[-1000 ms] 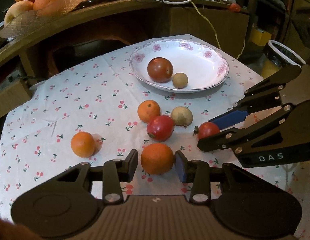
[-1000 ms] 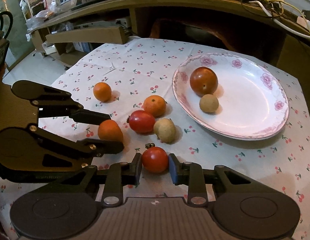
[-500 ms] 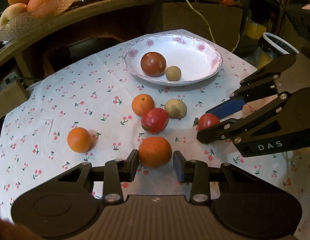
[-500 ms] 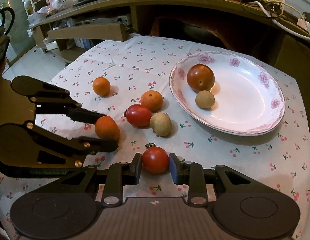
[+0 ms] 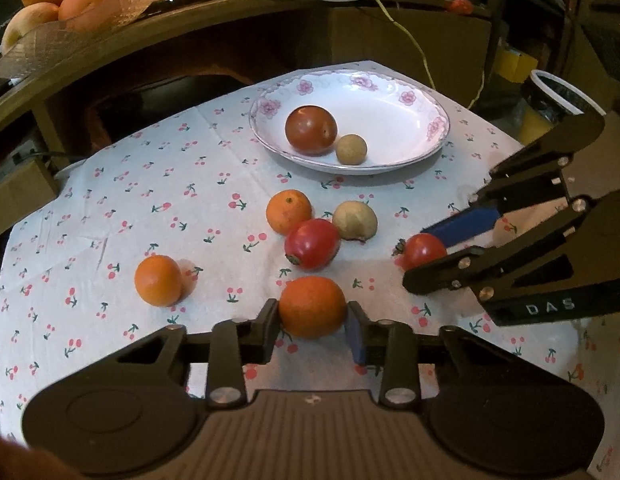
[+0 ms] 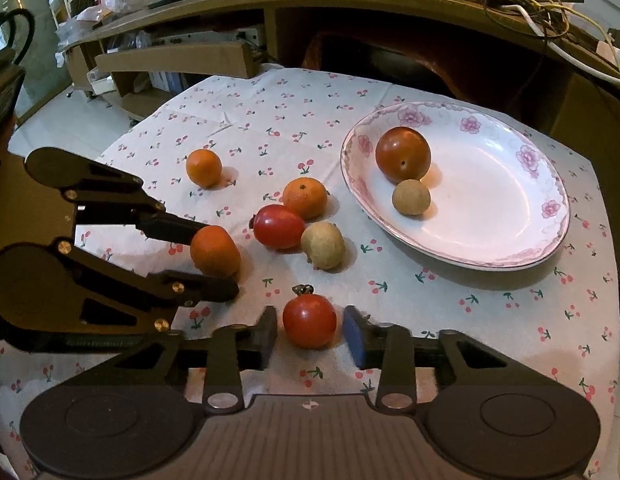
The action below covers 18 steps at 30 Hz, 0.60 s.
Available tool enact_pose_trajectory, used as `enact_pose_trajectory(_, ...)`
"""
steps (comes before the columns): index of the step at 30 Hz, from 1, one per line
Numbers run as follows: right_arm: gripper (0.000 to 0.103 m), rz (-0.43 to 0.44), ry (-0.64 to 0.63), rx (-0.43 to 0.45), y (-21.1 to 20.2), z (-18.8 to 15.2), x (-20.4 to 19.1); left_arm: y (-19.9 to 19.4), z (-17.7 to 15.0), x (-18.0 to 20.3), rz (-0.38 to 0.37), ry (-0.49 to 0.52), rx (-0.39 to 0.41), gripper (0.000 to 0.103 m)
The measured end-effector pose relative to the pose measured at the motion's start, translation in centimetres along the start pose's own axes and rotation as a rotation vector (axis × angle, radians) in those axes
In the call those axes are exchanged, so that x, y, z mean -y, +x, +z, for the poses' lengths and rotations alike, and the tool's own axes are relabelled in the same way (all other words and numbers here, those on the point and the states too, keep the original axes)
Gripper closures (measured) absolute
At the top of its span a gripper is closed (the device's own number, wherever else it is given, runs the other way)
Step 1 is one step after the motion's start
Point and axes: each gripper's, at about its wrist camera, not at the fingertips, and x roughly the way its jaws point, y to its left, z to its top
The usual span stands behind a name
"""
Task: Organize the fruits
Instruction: 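Grasp a red tomato with the right tool while the left tool grasps an orange, then carry the tomato and orange over the white plate and release both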
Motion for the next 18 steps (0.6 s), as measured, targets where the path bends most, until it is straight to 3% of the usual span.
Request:
enact_pose_trajectory(7, 0.075, -0.01, 0.023, 0.01, -0.4, 0.2, 0.4, -0.2, 0.4, 0.1, -0.01, -0.01, -0.001, 0.064)
enact_pose_trajectory(18, 0.075, -0.047, 0.08, 0.09, -2.3, 1.3, 1.8, -0.9, 3.8, 1.4, -0.01, -0.008, 0.073, 0.064)
